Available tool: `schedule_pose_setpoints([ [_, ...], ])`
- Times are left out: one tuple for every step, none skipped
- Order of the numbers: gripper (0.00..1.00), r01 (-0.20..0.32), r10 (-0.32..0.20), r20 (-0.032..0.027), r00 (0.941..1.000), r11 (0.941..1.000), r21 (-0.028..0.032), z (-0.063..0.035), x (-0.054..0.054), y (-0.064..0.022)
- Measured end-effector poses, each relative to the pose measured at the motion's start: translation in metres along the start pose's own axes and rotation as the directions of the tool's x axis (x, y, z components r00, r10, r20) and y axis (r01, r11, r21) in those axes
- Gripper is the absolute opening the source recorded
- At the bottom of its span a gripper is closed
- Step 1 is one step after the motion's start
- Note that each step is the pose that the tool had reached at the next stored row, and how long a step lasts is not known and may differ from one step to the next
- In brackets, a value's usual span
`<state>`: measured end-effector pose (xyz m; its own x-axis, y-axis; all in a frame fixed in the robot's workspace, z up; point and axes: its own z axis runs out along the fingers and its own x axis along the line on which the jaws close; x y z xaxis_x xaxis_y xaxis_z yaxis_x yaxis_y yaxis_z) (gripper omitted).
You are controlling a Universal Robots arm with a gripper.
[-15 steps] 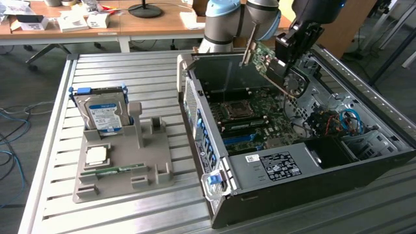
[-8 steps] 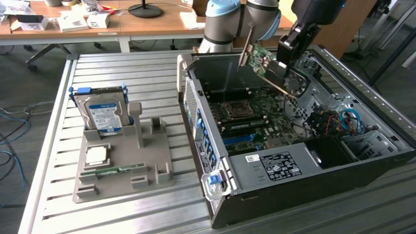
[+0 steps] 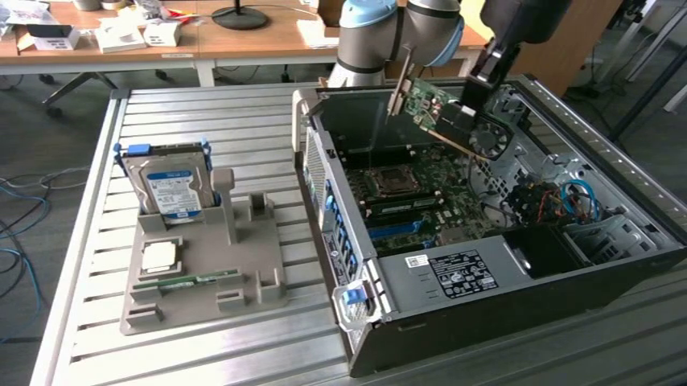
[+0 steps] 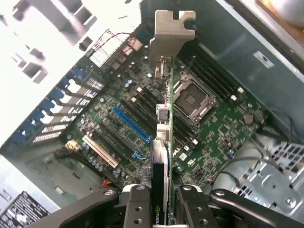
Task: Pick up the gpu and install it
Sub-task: 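Insert the gpu into the slot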
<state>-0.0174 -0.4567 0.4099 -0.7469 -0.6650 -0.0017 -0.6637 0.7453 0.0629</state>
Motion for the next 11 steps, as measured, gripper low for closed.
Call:
schedule_pose_setpoints([
  [0.26,0.018,-0.018,-0.0011,0.9998,0.9998,-0.0001,0.0003,0.0,0.0],
  [0.26,0.036,-0.036,-0.0022,0.9994,0.9994,-0.0002,0.0006,0.0,0.0],
  [0.26,0.054,-0.054,-0.0034,0.9985,0.9986,-0.0002,0.0009,0.0,-0.0001],
  [0.26,0.072,-0.072,-0.0045,0.9974,0.9974,-0.0004,0.0012,0.0,-0.0001],
  [0.26,0.091,-0.091,-0.0057,0.9958,0.9958,-0.0004,0.0016,0.0,-0.0001],
  [0.26,0.109,-0.109,-0.0069,0.994,0.994,-0.0006,0.0018,0.0,-0.0001],
  [0.26,0.127,-0.127,-0.008,0.9919,0.9919,-0.0008,0.0021,0.0,-0.0001],
  [0.26,0.145,-0.145,-0.0091,0.9894,0.9895,-0.0009,0.0025,0.0,-0.0001],
  [0.26,0.162,-0.162,-0.0102,0.9867,0.9867,-0.0011,0.0028,0.0,-0.0002],
  [0.26,0.18,-0.18,-0.0113,0.9836,0.9836,-0.0014,0.0031,0.0,-0.0002],
  [0.26,0.198,-0.198,-0.0124,0.9802,0.9803,-0.0016,0.0034,0.0,-0.0002],
])
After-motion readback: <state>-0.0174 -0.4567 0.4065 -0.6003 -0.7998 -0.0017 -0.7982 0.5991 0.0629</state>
